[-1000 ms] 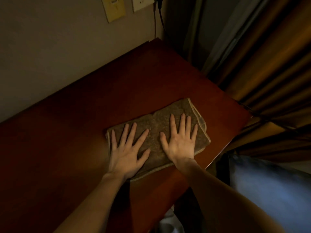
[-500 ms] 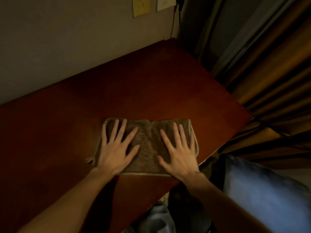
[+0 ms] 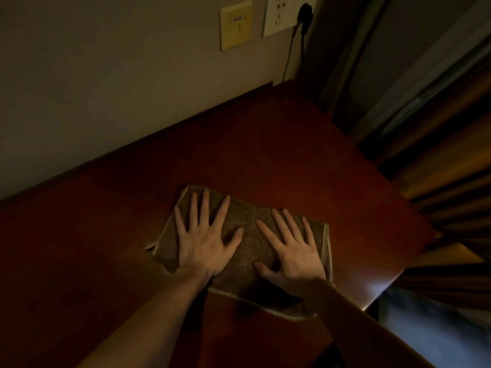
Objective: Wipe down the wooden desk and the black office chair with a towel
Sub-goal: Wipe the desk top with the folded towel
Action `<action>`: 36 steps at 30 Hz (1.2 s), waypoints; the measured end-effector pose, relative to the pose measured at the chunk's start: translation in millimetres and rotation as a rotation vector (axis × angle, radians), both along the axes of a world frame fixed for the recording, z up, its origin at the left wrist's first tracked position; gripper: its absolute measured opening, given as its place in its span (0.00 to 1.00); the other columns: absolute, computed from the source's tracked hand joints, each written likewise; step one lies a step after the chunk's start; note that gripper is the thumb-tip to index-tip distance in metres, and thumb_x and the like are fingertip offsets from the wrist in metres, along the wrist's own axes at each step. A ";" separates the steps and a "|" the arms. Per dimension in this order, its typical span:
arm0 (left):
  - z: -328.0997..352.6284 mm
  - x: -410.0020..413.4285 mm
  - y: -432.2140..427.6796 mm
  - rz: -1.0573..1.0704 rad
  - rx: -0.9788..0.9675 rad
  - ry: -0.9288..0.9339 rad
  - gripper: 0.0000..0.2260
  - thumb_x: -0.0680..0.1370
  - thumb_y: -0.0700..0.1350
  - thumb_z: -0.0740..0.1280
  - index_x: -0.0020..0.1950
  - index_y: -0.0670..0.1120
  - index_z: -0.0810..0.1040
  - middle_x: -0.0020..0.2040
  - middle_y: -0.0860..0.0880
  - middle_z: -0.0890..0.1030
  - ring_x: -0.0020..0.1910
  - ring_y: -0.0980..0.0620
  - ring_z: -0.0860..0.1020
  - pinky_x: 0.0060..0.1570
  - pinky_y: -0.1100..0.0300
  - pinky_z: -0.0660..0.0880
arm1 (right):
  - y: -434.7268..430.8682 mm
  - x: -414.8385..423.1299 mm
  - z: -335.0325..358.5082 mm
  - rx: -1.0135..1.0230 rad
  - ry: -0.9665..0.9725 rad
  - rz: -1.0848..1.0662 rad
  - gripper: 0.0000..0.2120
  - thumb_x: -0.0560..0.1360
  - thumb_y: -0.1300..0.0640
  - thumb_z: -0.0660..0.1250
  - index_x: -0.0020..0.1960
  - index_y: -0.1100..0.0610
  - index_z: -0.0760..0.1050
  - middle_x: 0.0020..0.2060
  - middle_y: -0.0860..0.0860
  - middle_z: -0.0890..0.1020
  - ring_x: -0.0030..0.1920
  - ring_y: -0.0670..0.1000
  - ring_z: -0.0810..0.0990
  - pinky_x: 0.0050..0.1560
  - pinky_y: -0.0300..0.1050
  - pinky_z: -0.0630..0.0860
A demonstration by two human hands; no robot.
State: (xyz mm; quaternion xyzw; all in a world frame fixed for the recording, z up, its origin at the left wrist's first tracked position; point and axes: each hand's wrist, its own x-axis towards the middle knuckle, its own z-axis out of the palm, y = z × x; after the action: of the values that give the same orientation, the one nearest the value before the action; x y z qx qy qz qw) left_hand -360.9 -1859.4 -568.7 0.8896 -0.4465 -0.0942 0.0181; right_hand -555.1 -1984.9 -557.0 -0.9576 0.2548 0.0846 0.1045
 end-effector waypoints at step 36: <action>-3.9 124.3 -252.0 -0.105 -0.041 -0.049 0.35 0.77 0.70 0.37 0.83 0.60 0.40 0.84 0.44 0.42 0.82 0.42 0.40 0.76 0.30 0.41 | -159.1 110.2 -3.5 -0.022 -0.088 -0.086 0.37 0.79 0.29 0.50 0.83 0.40 0.42 0.84 0.48 0.43 0.82 0.53 0.37 0.78 0.70 0.43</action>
State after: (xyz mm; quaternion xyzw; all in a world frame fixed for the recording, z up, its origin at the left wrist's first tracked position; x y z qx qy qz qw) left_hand -236.6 -2111.4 -572.6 0.8665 -0.4946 -0.0641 0.0202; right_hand -444.9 -2144.0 -560.5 -0.9497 0.2915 0.0349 0.1089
